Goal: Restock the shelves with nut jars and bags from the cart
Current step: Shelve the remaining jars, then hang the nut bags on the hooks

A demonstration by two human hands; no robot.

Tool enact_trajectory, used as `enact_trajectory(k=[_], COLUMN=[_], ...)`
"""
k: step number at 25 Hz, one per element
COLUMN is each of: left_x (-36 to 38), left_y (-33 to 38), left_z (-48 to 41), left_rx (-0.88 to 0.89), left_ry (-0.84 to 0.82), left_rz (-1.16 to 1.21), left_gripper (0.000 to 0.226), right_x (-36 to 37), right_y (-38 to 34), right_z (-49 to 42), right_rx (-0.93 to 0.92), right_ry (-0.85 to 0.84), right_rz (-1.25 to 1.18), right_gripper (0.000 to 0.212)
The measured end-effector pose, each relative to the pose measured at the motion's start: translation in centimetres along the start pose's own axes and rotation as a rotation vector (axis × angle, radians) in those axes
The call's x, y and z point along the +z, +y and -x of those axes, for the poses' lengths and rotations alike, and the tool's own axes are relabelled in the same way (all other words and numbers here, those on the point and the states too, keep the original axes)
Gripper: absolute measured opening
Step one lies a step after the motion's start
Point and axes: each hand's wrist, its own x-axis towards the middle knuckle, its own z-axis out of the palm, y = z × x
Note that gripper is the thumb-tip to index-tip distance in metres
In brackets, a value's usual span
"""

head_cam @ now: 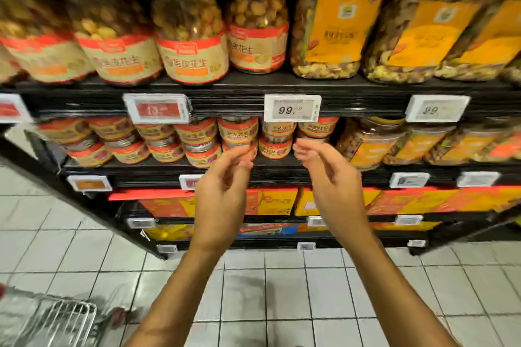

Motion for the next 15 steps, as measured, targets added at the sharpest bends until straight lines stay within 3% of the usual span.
enact_trajectory(k=[8, 15], left_x=[-11.1, -8.1], left_y=[5.1, 7.3], left_z=[0.7, -4.1], left_rx=[0.038, 0.095], left_ry=[-0.03, -0.164], left_rz=[-0.026, 0.049], left_gripper=[0.022, 0.04], right_x=[6.0, 6.1], right_y=[-8.9, -10.3], right_z=[1.4, -6.8], right_rx=[-0.047, -0.002], right_ry=[0.09, 0.213], right_rz=[-0.047, 0.095], right_gripper=[0.026, 0.039])
